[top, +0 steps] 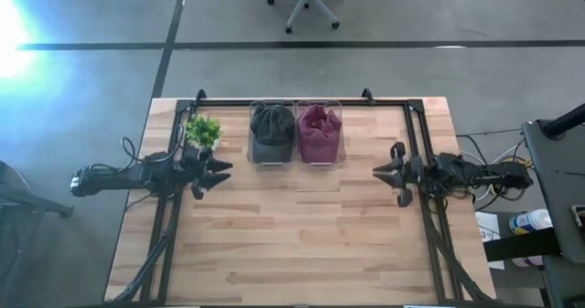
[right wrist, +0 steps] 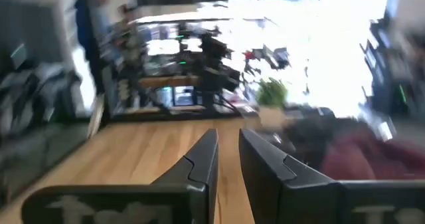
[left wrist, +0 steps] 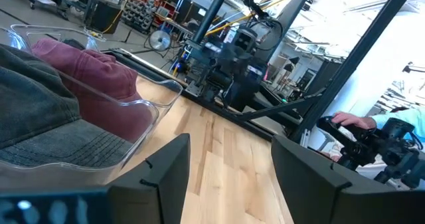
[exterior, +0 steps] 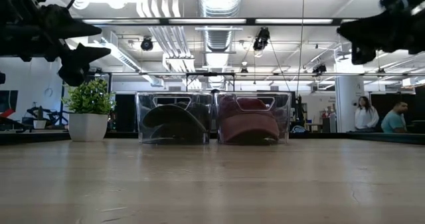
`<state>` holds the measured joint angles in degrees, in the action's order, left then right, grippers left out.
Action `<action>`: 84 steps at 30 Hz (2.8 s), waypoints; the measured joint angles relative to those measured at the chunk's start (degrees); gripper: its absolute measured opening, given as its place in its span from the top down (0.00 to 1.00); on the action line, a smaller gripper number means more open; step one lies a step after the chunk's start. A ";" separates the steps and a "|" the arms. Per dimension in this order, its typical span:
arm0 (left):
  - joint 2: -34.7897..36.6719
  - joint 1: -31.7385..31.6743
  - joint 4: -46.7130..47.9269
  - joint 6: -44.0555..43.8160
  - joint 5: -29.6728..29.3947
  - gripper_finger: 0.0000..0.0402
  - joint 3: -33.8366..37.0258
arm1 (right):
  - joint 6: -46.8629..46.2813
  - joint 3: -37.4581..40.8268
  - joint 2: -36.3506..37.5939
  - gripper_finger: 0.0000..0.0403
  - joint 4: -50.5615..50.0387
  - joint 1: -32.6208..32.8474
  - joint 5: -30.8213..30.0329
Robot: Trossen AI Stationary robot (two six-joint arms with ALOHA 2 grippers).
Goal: Pick & Place hat
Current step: Return to Home Position
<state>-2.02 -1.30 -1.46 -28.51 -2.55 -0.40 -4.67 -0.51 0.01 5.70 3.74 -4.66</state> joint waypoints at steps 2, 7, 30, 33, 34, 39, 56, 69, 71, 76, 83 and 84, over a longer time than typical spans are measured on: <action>0.00 0.00 0.01 0.00 0.01 0.49 -0.03 | 8.04 -0.02 0.00 0.85 0.35 3.58 0.26; 0.00 0.00 0.03 0.00 0.00 0.49 -0.13 | 11.72 0.00 0.00 0.85 -3.19 5.65 0.34; -0.02 0.00 0.03 0.00 -0.04 0.49 -0.20 | 0.56 -0.02 -2.15 0.85 -0.97 4.88 0.05; -0.02 0.00 0.03 0.00 -0.07 0.49 -0.20 | 0.69 -0.02 -2.36 0.85 -0.88 4.88 0.07; 0.00 0.00 0.03 0.00 -0.07 0.49 -0.20 | 0.69 -0.02 -2.41 0.85 -0.90 4.88 0.08; 1.96 2.14 -0.07 1.50 -0.01 0.49 -0.09 | 0.68 -0.02 -2.40 0.85 -0.90 4.88 0.12; 2.01 2.10 0.89 27.74 1.04 0.49 -0.04 | 0.26 -0.02 -2.45 0.85 -0.90 4.88 0.12; 1.55 2.05 -0.06 21.88 0.83 0.49 -0.11 | 0.29 -0.02 -2.45 0.85 -0.90 4.88 0.12; 1.55 2.05 -0.08 21.86 0.83 0.49 -0.11 | 0.15 -0.02 -2.45 0.85 -0.90 4.88 0.12; 1.55 2.08 -0.09 21.84 0.92 0.49 -0.11 | 0.30 -0.02 -2.45 0.85 -0.90 4.88 0.12; 1.55 2.08 -0.08 21.84 0.96 0.49 -0.13 | 0.17 -0.02 -2.45 0.85 -0.90 4.88 0.12; 1.55 2.08 -0.08 21.84 0.96 0.49 -0.13 | 0.18 -0.02 -2.45 0.85 -0.90 4.88 0.12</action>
<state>-0.47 0.78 -1.54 -6.68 -1.58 -0.54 -4.49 -0.54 -2.44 4.80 8.62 -4.54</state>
